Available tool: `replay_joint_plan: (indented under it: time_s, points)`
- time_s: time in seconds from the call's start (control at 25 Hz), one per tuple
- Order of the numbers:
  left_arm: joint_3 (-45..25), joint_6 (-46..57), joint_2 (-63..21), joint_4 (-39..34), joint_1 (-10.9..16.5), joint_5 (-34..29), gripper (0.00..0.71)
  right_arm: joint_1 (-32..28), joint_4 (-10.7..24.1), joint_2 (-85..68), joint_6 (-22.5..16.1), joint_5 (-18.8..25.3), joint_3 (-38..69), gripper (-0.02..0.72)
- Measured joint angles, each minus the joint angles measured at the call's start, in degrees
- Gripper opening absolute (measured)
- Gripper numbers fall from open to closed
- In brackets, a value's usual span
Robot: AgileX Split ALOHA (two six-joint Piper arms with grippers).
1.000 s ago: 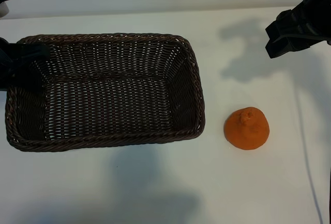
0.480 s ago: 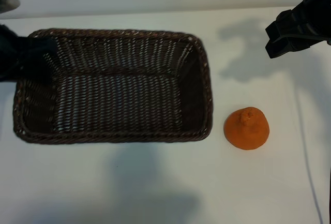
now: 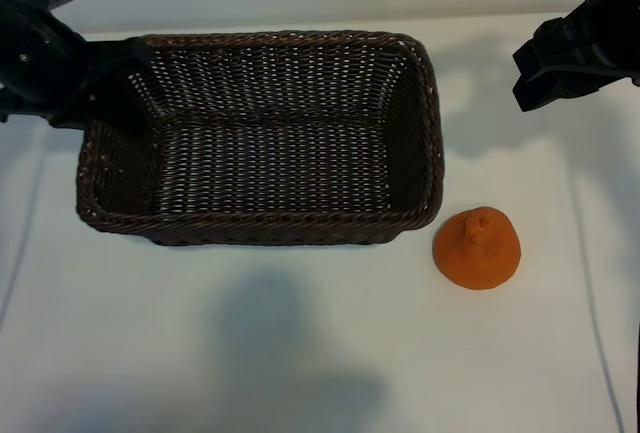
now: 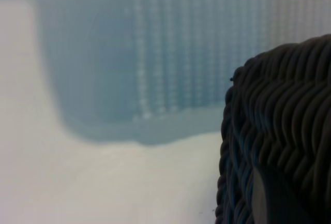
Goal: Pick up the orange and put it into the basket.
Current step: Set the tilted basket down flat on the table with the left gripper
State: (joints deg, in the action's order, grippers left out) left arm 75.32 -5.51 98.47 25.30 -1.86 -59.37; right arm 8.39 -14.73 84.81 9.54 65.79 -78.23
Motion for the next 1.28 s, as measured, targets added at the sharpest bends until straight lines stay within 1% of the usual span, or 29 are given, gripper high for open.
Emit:
replay_joint_plan:
  time_s: [0.12,0.6,1.28]
  points:
    - [0.40,-0.23,1.07,0.91,0.00,-0.05,0.156,0.00,0.00,0.00,0.00,0.00,0.00,0.524]
    - [0.44,-0.34,1.13,1.06,0.00,0.15,0.156,0.00,0.00,0.00,-0.06,0.00,0.00,0.524]
    - [0.44,-1.72,1.95,1.83,0.00,2.63,0.156,0.00,0.00,0.00,-0.06,0.00,0.00,0.524]
